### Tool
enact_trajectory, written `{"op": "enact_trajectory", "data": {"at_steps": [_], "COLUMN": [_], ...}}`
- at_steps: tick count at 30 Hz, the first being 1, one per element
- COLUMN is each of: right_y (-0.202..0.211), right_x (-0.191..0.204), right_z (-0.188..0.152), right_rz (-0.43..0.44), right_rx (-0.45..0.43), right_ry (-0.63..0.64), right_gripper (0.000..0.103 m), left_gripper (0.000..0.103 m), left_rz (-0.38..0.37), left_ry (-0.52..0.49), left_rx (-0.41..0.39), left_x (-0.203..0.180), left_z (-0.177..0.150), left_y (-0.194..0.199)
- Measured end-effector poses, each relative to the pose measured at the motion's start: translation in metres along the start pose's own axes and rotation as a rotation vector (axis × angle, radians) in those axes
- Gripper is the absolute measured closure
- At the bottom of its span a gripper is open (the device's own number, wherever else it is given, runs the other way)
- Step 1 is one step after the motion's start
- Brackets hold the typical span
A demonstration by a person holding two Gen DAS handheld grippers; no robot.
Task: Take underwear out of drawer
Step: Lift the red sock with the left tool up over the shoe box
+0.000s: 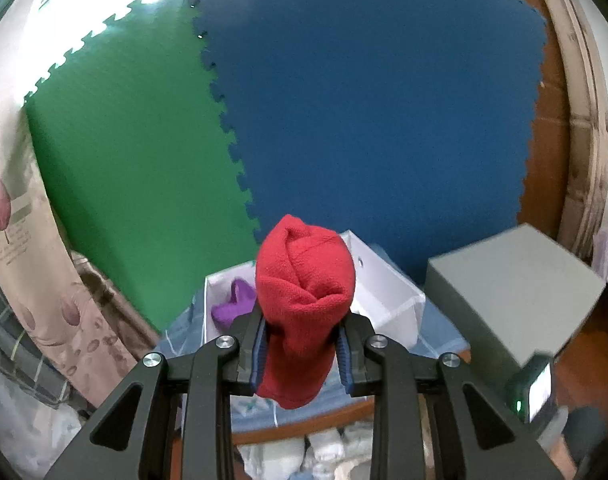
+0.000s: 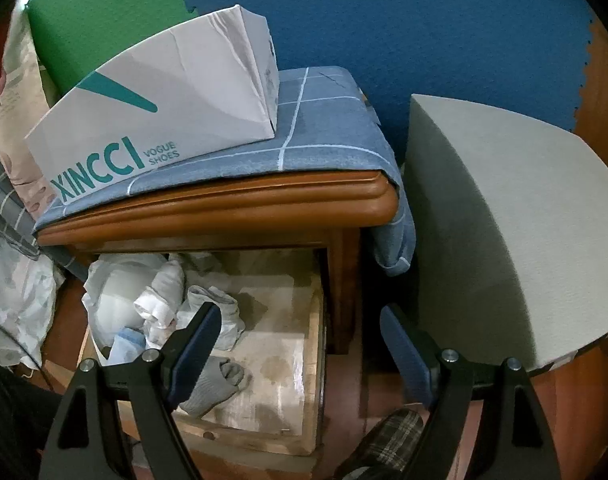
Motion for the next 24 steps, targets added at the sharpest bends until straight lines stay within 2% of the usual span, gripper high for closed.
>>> {"op": "enact_trajectory", "data": {"at_steps": [6, 12, 21, 24], "right_y": [-0.001, -0.001, -0.001, -0.002], "right_x": [0.003, 0.002, 0.009, 0.012], "right_z": [-0.001, -0.001, -0.003, -0.005], "right_rz": [0.007, 0.019, 0.062, 0.077], "right_rx": [0.007, 0.010, 0.029, 0.037], "right_ry": [0.001, -0.012, -0.026, -0.020], "right_gripper": [0.019, 0.019, 0.019, 0.019], "left_gripper": [0.078, 0.077, 0.077, 0.077], "left_rz": [-0.027, -0.033, -0.027, -0.054], "left_ry": [0.065, 0.119, 0.189, 0.209], "left_rx": [0.005, 0.047, 0.233, 0.296], "left_x": [0.009, 0.008, -0.006, -0.016], "left_z": [0.036, 0.049, 0.031, 0.026], "left_y": [-0.038, -0.091, -0.195, -0.224]}}
Point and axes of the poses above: each gripper's, at about its wrist camera, not at the fingertips, and y roughly against the way its jaws point, x to its left, z to its top, the point moved 7 cm from there along -y, roughly the way its jaws point, and after that the axes turned 7 degrees about -y, right-handed, at the moved point
